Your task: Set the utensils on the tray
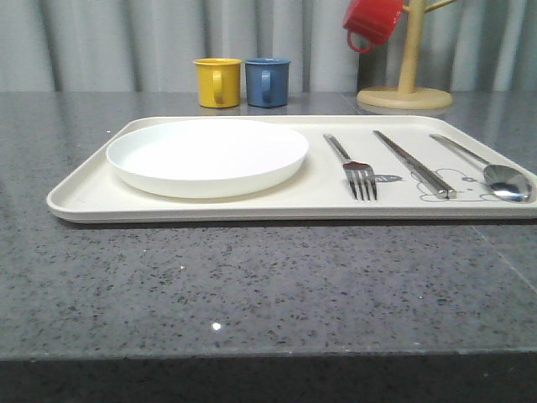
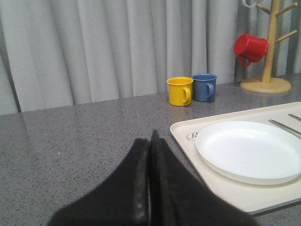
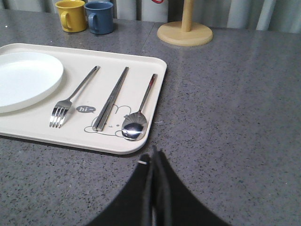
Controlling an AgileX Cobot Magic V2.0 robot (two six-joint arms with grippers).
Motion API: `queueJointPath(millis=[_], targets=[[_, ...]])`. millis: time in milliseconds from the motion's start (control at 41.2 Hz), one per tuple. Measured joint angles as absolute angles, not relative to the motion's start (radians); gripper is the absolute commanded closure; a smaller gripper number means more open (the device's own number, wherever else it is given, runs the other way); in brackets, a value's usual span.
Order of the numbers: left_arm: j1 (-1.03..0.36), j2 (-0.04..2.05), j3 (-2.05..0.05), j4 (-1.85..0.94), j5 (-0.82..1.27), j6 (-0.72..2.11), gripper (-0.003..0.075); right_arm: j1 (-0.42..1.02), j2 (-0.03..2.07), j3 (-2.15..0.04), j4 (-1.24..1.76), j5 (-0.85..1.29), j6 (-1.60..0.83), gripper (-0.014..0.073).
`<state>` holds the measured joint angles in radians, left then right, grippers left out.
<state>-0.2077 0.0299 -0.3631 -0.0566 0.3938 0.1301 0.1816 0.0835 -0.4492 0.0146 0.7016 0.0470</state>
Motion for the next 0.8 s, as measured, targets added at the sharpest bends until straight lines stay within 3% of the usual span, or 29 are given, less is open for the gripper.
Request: queueJointPath(millis=[534,801], targets=[[-0.032,-0.006,-0.005,-0.073,0.145,0.13,0.0739,0.182,0.081,-0.449,0.013,0.702,0.046,0.0706],[-0.022,-0.006,0.005,-0.075,0.113,0.13,0.0739,0.182,0.081,-0.449,0.013,0.702,0.046,0.0706]])
